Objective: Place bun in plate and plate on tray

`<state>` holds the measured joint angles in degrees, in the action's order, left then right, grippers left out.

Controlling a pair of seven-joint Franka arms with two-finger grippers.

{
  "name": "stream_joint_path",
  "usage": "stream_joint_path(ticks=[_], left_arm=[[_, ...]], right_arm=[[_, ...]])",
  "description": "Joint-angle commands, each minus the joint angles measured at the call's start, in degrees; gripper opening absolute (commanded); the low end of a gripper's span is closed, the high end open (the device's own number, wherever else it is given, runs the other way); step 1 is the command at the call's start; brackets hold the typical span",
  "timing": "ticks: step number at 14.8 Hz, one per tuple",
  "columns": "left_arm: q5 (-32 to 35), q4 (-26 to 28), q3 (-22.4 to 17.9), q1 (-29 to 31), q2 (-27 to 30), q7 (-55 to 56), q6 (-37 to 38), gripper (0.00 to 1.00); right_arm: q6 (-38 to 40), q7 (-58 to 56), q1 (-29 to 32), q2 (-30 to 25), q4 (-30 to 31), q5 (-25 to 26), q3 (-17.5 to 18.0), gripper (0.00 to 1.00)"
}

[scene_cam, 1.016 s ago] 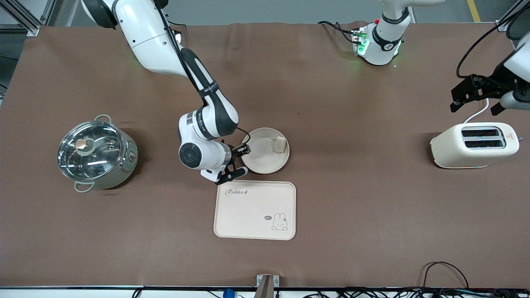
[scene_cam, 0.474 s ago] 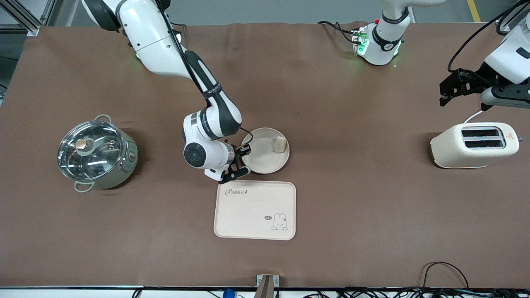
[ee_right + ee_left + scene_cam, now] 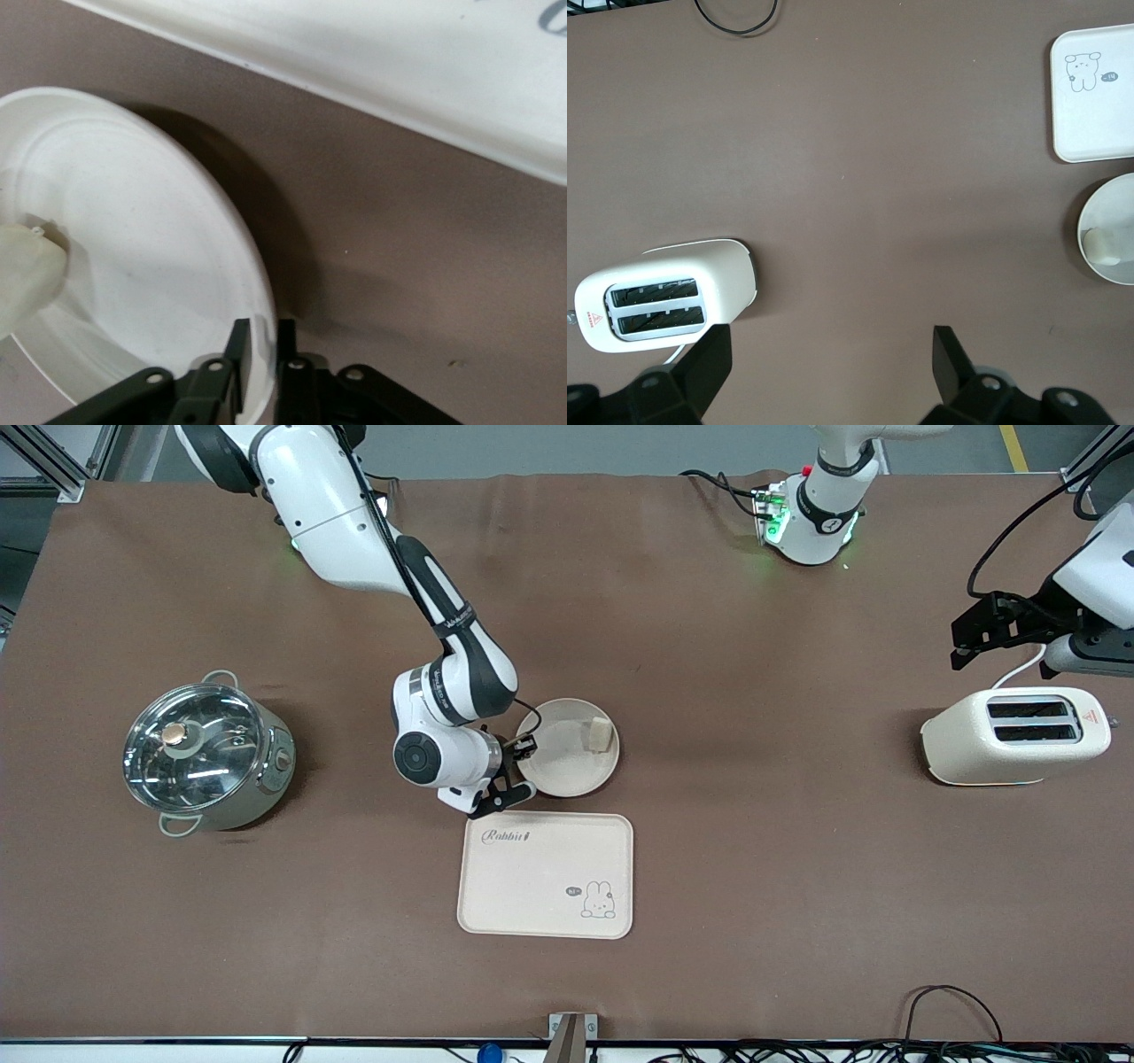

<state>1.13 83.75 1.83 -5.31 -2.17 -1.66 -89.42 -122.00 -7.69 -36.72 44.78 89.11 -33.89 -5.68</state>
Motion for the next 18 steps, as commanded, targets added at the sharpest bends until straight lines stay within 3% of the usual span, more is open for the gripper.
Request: stream_joint_path(ticks=[1, 3, 5, 13, 18], left_arm=[[0.98, -2.27, 0.1, -0.31, -0.81, -0.72, 1.44, 1.0], [0.98, -2.53, 0.1, -0.4, -0.82, -0.54, 1.44, 1.0], [1.07, -2.53, 0.1, -0.49, -0.81, -0.36, 1.53, 1.0], [1.25, -2.53, 0.01, -0.58, -0.81, 0.16, 1.53, 1.0], [1.42, -2.27, 1.24, -0.32, -0.46, 5.25, 1.79, 1.0]], right_arm=[[-0.26, -0.31, 0.68, -0.13, 0.36, -1.7, 0.23, 0.12], [-0.17, -0.13, 0.95, -0.3, 0.1, -1.79, 0.23, 0.04], [0.0, -0.22, 1.65, -0.39, 0.1, -3.45, 0.32, 0.03], [2.11, 2.23, 4.72, -0.74, -2.1, -18.3, 0.23, 0.01], [1.94, 11.54, 6.4, -0.31, -6.22, -18.93, 0.23, 0.01]])
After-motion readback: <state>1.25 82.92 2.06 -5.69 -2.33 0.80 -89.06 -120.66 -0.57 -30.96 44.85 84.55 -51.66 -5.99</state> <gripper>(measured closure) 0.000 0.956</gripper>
